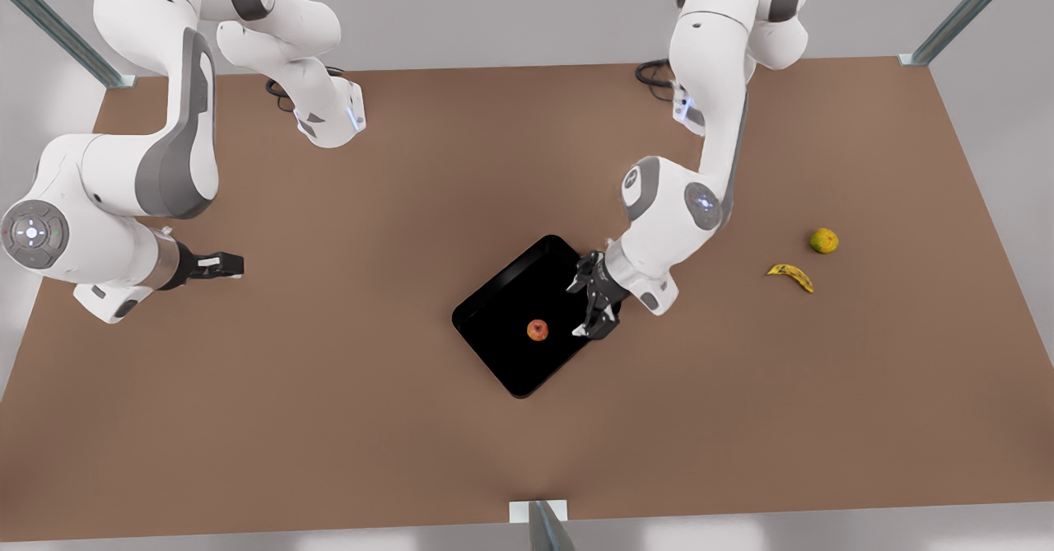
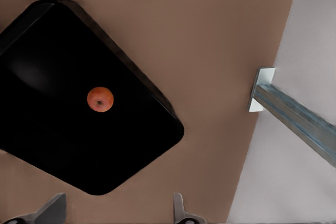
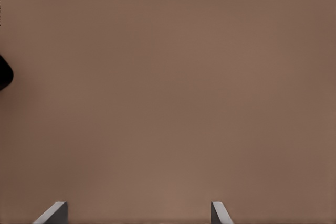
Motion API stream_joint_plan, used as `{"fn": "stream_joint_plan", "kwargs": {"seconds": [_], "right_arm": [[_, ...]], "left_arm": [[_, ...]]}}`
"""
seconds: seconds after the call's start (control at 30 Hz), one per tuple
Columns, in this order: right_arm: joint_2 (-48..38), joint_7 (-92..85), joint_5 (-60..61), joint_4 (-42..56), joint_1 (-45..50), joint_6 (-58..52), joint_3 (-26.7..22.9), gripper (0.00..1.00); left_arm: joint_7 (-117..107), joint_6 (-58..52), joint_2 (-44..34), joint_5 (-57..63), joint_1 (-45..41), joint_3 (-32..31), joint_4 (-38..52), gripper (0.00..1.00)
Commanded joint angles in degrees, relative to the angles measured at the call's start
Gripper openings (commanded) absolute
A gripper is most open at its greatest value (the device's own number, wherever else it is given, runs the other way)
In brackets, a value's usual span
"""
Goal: Place the storage box in the middle with the right arm, and place the apple in the storage box with the left arm
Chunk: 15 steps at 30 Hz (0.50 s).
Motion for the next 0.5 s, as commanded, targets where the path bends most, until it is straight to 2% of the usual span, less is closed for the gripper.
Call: {"fn": "stream_joint_plan", "kwargs": {"seconds": [0.0, 0.07, 0.17, 0.2, 0.23, 0.27, 0.3, 0.33, 0.37, 0.47], "right_arm": [[0.0, 0.0, 0.0, 0.0, 0.0, 0.0, 0.0, 1.00], [0.0, -0.1, -0.6, 0.1, 0.0, 0.0, 0.0, 1.00], [0.0, -0.1, -0.6, 0.1, 0.0, 0.0, 0.0, 1.00], [0.0, -0.1, -0.6, 0.1, 0.0, 0.0, 0.0, 1.00], [0.0, -0.1, -0.6, 0.2, 0.0, 0.0, 0.1, 1.00], [0.0, -0.1, -0.6, 0.1, 0.0, 0.0, 0.0, 1.00], [0.0, -0.1, -0.5, 0.1, 0.0, 0.0, 0.0, 1.00], [0.0, -0.1, -0.6, 0.1, 0.0, 0.0, 0.0, 1.00], [0.0, -0.1, -0.6, 0.1, 0.0, 0.0, 0.0, 1.00], [0.0, 0.0, -0.6, 0.1, 0.0, 0.0, 0.0, 1.00]], "left_arm": [[5.6, -2.8, -0.9, 16.3, 0.2, 1.2, 0.0, 1.00], [41.1, -16.9, -5.4, 17.5, 0.4, 12.1, -0.2, 1.00], [61.4, -20.0, -8.0, 20.8, 1.7, 19.9, 0.0, 1.00], [66.6, -21.2, -11.2, 22.9, 5.7, 18.0, -0.6, 1.00], [73.4, -21.7, -15.4, 29.4, 17.3, 4.9, -1.1, 1.00], [74.8, -22.2, -21.5, 39.2, 34.9, -17.4, -4.9, 1.00], [76.3, -23.5, -26.9, 39.1, 49.1, -30.6, -9.0, 1.00], [77.6, -26.2, -29.6, 38.7, 51.1, -32.5, -10.1, 1.00], [79.2, -34.7, -32.4, 38.2, 51.1, -32.9, -9.6, 1.00], [83.0, -37.7, -32.2, 36.2, 51.1, -32.9, -8.6, 1.00]]}}
